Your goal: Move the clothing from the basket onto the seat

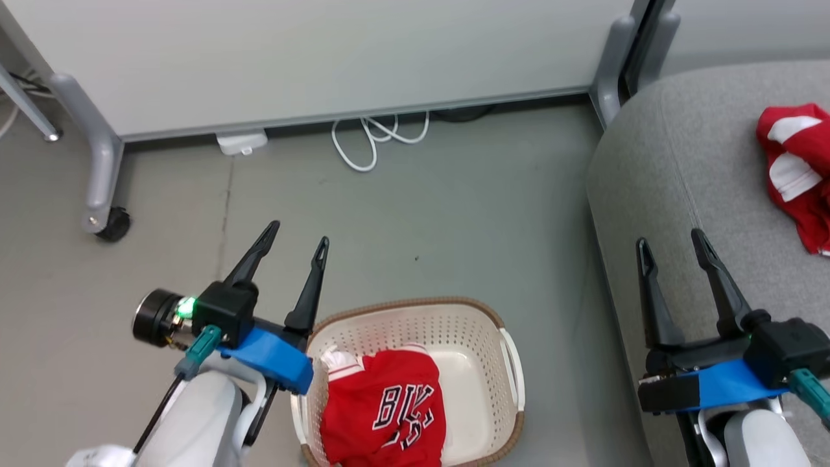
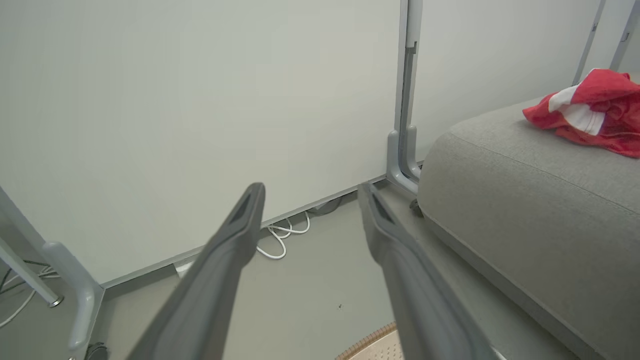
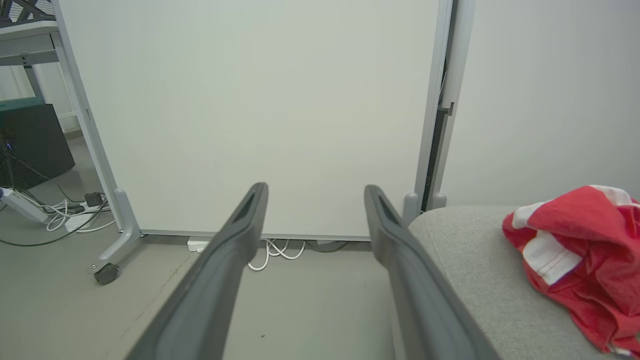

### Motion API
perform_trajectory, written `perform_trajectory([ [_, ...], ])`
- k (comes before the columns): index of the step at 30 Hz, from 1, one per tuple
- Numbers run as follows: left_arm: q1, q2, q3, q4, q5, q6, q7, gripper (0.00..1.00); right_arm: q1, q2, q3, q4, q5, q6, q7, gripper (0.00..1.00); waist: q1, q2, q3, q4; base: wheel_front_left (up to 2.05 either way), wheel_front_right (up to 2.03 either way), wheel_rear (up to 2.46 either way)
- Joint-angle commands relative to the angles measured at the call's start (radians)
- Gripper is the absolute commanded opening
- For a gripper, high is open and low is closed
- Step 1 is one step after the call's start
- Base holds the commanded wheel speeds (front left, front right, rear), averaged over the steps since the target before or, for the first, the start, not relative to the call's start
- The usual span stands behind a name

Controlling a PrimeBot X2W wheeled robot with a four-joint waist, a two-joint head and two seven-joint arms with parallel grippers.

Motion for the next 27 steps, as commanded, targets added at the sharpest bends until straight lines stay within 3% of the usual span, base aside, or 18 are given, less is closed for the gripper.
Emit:
perform_trajectory([
  [1, -0.048, 0.017, -0.034, 0.034, -0.011, -0.001, -0.005, 1.0, -0.027, -0.004, 0.003, -0.007, -0.001, 0.0, -0.003, 1.0, -0.0001, -0.0001, 0.052, -0.025, 0.0, 0.0, 0.0],
  [9, -0.209, 0.064, -0.27, 0.203, -0.066, -0.001, -0.005, 1.0, -0.097, -0.001, 0.008, -0.027, 0.003, 0.0, -0.003, 1.0, -0.0001, -0.0001, 0.174, -0.073, 0.0, 0.0, 0.0],
  [20, -0.409, 0.075, -0.635, 0.419, -0.185, -0.001, -0.005, 1.0, -0.181, 0.004, 0.016, -0.055, 0.001, 0.0, -0.003, 1.0, -0.0001, -0.0001, 0.344, -0.127, 0.0, 0.0, 0.0],
  [27, -0.494, 0.084, -0.81, 0.523, -0.266, -0.001, 0.029, 1.0, -0.226, 0.007, 0.031, -0.074, 0.002, 0.0, -0.003, 1.0, -0.0001, -0.0001, 0.433, -0.159, 0.0, 0.0, 0.0],
])
